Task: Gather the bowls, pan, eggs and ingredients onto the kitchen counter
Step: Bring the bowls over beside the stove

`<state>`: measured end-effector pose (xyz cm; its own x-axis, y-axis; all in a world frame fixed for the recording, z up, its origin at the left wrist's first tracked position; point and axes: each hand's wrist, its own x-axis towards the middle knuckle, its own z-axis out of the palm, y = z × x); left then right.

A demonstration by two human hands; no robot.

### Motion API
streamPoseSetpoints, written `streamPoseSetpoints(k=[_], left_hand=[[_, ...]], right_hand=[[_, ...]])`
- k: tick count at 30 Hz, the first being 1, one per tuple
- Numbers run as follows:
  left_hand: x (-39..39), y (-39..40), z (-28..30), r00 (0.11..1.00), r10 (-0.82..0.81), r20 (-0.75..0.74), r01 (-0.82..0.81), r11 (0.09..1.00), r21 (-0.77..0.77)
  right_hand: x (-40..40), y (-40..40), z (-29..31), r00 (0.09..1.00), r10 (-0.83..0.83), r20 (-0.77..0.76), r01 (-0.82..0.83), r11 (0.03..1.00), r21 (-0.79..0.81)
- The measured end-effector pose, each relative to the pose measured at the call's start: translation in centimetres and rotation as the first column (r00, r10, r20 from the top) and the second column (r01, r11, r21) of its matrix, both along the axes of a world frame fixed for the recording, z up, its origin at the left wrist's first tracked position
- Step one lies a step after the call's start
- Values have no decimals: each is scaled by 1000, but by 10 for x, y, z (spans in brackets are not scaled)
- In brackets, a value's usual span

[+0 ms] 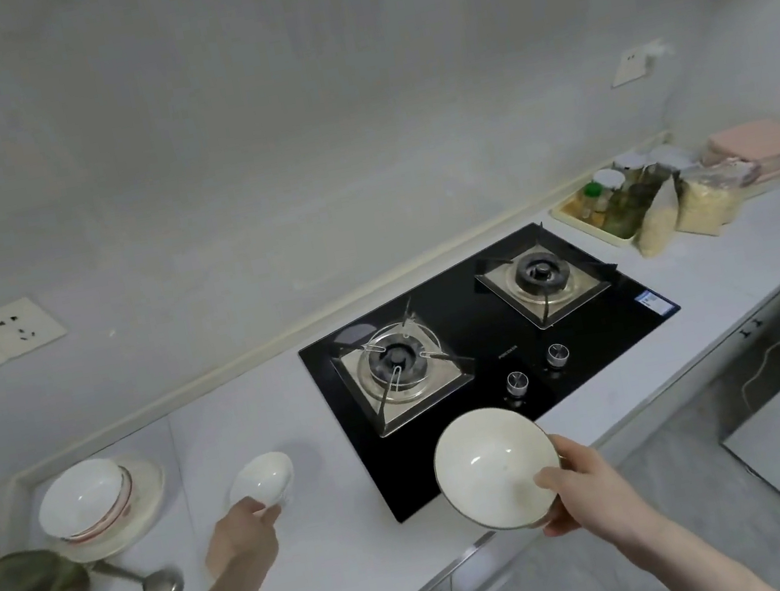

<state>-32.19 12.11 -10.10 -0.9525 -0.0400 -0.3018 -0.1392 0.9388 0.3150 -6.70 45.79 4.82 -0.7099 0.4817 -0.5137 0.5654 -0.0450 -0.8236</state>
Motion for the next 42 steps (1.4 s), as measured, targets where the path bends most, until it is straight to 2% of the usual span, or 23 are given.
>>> streamPoseSetpoints(k=[3,11,16,21,32,42], left_hand=[[19,13,14,999,-22,-50,24,999,39],[97,98,77,976,-85,-199,138,952,274],[133,191,117,949,-160,-272,246,914,322],[159,290,133,910,-235,-342,359,859,364],[197,476,149,831,-426,-358,544,757,361],[158,612,154,759,-551,-348,646,701,301]], right_hand=[[6,10,-4,1000,-10,-9,10,1000,-30],[34,71,2,999,14,-37,-17,997,-81],[63,142,14,998,-9,-60,5,997,-74],[99,224,20,994,-66,-88,61,997,-53],[165,370,34,964,-233,-126,232,972,-22],[139,479,21,930,-334,-154,332,943,-38]])
